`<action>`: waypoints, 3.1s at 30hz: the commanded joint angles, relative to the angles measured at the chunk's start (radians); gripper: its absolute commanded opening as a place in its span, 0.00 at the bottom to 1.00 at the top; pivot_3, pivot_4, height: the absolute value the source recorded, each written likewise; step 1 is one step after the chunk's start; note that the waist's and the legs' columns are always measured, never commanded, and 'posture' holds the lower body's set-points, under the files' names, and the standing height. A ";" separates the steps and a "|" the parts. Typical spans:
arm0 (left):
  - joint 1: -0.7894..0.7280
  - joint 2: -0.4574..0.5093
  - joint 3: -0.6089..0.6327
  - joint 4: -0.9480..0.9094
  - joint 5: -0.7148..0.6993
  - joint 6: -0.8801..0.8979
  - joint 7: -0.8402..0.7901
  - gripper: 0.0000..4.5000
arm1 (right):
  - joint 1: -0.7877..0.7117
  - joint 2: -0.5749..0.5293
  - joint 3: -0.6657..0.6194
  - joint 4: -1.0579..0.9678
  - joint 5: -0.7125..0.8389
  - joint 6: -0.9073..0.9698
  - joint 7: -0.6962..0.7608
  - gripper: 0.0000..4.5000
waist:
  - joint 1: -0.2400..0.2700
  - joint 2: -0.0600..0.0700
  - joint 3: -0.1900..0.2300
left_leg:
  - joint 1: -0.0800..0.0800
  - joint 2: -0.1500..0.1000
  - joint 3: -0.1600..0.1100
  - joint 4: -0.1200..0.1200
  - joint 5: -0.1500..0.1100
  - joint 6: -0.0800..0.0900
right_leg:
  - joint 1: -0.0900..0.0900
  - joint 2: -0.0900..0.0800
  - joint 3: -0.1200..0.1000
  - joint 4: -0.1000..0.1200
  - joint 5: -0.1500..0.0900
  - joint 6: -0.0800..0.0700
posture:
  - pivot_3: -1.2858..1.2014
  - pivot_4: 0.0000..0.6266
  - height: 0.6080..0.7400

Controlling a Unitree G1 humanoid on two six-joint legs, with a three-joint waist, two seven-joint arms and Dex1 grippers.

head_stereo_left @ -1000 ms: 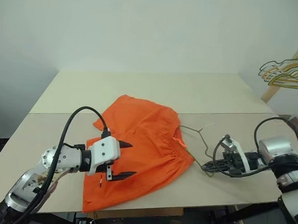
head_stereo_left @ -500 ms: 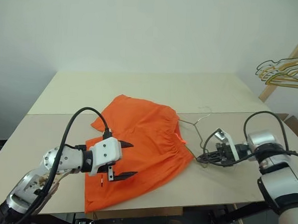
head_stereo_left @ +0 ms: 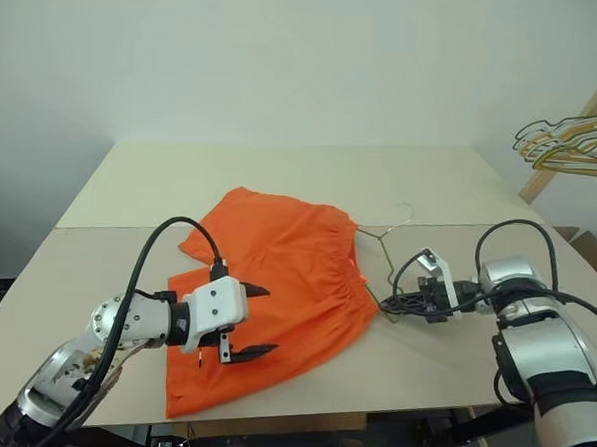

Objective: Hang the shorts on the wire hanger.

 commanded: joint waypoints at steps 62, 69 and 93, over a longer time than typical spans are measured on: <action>-1.134 -0.289 -0.181 1.587 0.399 -0.729 -0.619 0.02 | 0.381 -0.074 -0.034 -1.134 -0.183 -0.502 -0.297 0.00 | -0.058 0.000 0.000 | -0.009 0.000 -0.003 0.001 0.001 -0.001 | -0.001 0.000 -0.010 0.000 0.000 0.002 | 0.50 0.00 1.00; -1.139 -0.294 -0.176 1.603 0.429 -0.742 -0.561 0.01 | 0.382 -0.081 -0.041 -1.167 -0.172 -0.482 -0.294 0.00 | -0.059 0.000 0.000 | -0.010 0.000 -0.005 0.002 0.001 -0.001 | -0.002 0.000 -0.011 0.000 0.000 0.002 | 0.50 0.00 1.00; -1.138 -0.192 -0.099 1.537 0.377 -0.763 -0.597 0.00 | 0.586 -0.253 -0.377 -1.183 0.104 -0.380 -0.284 0.80 | -0.061 0.000 0.000 | -0.012 0.000 -0.007 0.003 0.001 -0.001 | -0.001 -0.001 -0.014 -0.001 0.001 0.002 | 0.49 0.00 1.00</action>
